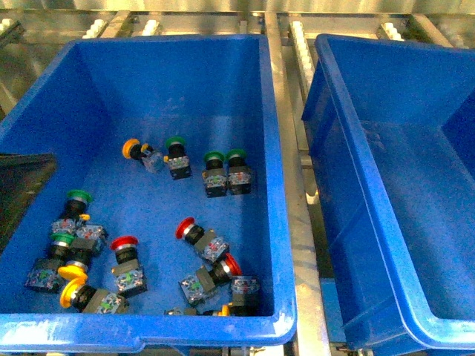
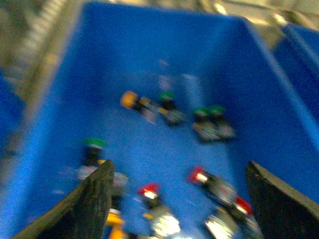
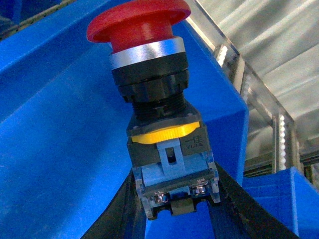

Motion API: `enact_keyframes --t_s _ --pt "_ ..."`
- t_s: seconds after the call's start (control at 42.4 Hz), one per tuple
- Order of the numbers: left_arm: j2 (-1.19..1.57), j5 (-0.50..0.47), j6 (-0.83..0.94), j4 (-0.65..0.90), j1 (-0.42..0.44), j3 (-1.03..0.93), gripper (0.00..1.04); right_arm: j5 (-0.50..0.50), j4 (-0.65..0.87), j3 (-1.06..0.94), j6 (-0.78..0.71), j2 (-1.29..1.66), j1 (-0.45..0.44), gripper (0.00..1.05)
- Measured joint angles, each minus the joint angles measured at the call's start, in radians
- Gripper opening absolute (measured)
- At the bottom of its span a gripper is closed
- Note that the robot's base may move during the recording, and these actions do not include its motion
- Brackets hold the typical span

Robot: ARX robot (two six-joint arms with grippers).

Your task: Pick red and yellow buttons and place in box

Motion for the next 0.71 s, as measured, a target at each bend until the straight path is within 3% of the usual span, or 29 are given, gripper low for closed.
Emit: enact_keyframes --t_s 0.024,0.094,0.401,0.518,0.589,0.707 --pt "-0.023 -0.052 0.027 0.031 0.01 -0.016 0.66 0.002 0.007 -0.005 0.003 0.002 -0.003 0.26" --pt "-0.092 -0.069 0.063 0.026 0.039 -0.034 0.54 0.006 0.025 -0.019 0.015 0.004 -0.007 0.26" --pt "-0.348 0.01 0.105 -0.164 0.114 -0.104 0.02 0.029 0.059 -0.048 0.045 0.003 -0.008 0.26" --pt "-0.438 0.037 0.109 -0.241 0.138 -0.118 0.02 0.035 0.067 -0.055 0.052 0.003 -0.005 0.26" --pt "-0.495 0.111 0.111 -0.292 0.198 -0.121 0.02 0.041 0.068 -0.06 0.056 0.0 -0.002 0.26" --pt "-0.579 0.117 0.11 -0.364 0.227 -0.122 0.02 0.052 0.056 -0.063 0.067 -0.006 -0.001 0.26"
